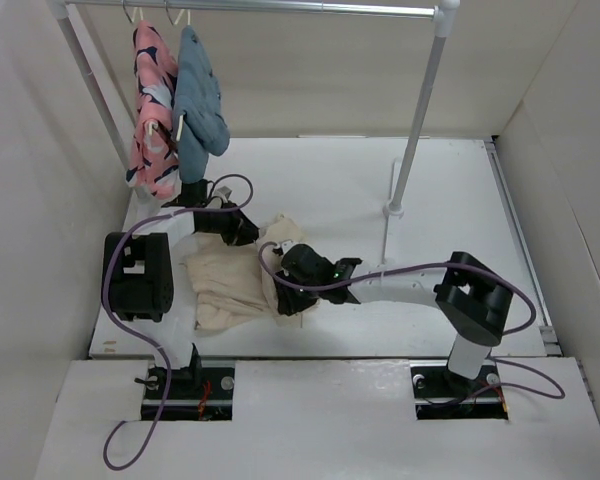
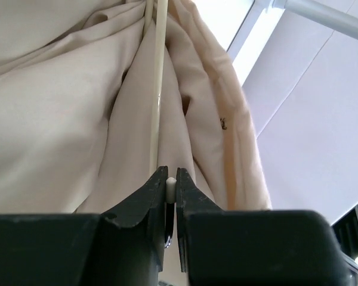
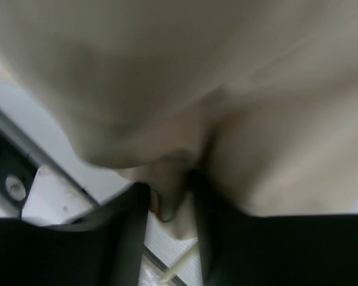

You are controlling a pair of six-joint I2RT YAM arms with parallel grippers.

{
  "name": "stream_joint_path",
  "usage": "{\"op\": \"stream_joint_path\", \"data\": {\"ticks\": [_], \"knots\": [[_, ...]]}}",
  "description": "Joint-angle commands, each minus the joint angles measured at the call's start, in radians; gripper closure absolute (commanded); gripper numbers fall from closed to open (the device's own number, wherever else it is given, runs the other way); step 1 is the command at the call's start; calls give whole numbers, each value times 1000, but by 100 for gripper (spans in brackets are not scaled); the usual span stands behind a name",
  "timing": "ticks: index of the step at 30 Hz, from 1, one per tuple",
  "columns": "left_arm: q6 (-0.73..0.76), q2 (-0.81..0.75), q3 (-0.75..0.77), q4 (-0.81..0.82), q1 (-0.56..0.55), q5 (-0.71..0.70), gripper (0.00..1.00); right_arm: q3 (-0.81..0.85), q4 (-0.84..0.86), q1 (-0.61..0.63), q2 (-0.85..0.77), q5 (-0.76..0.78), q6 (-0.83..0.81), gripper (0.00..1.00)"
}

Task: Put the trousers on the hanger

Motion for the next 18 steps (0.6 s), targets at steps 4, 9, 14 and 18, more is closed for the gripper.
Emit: {"op": "stream_joint_path", "data": {"ticks": [4, 9, 14, 18], "knots": [[46, 15, 81, -37, 25, -66, 100, -17, 51, -10, -100, -132, -33, 35], [83, 24, 111, -71, 25, -88, 100, 85, -36, -41, -275, -64, -104, 19], [161, 33, 179, -129, 4, -134, 100, 149, 63, -219, -257, -107, -125, 42], [170, 24, 193, -138, -21, -143, 100, 316, 105, -340, -12, -239, -99, 82]]}}
